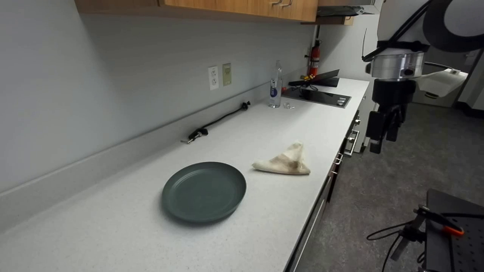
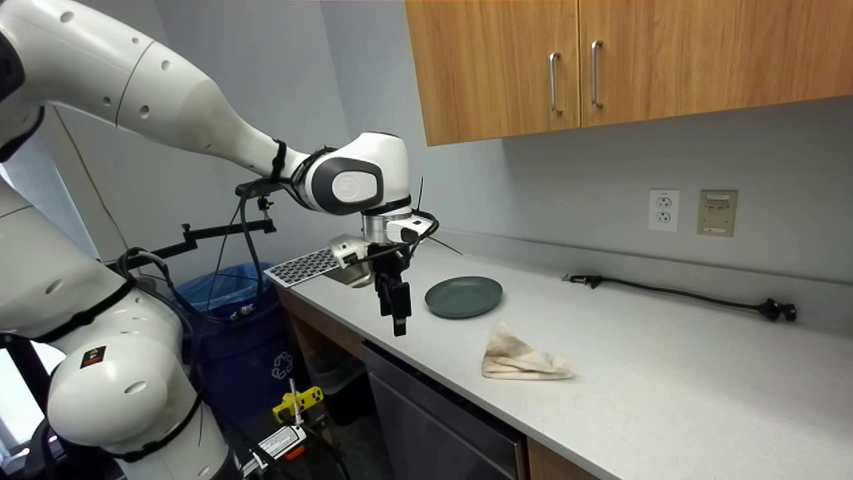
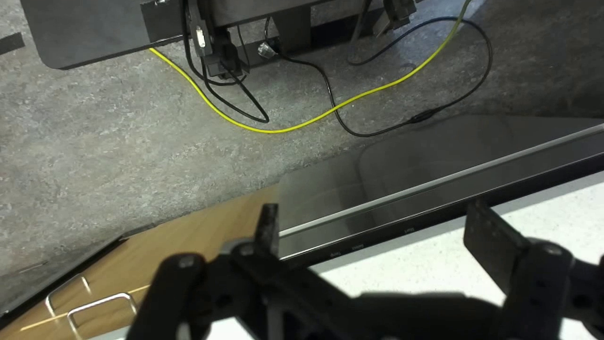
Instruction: Unfold the towel
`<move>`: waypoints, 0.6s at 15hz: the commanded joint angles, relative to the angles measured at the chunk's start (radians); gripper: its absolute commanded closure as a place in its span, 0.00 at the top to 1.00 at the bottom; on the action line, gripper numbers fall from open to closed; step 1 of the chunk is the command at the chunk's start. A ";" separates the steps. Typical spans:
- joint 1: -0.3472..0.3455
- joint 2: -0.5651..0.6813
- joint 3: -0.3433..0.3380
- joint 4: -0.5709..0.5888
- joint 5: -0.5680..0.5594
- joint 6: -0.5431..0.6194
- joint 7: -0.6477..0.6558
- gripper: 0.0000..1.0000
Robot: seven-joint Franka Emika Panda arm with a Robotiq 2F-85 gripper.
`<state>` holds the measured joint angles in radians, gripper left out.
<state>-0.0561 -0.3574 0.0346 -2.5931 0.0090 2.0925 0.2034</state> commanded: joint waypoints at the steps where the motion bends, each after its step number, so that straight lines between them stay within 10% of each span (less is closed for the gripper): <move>1: 0.005 0.000 -0.005 0.001 -0.002 -0.001 0.001 1.00; 9: -0.012 0.111 -0.028 0.053 -0.011 0.081 -0.003 1.00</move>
<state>-0.0569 -0.3263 0.0227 -2.5906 0.0090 2.1225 0.2052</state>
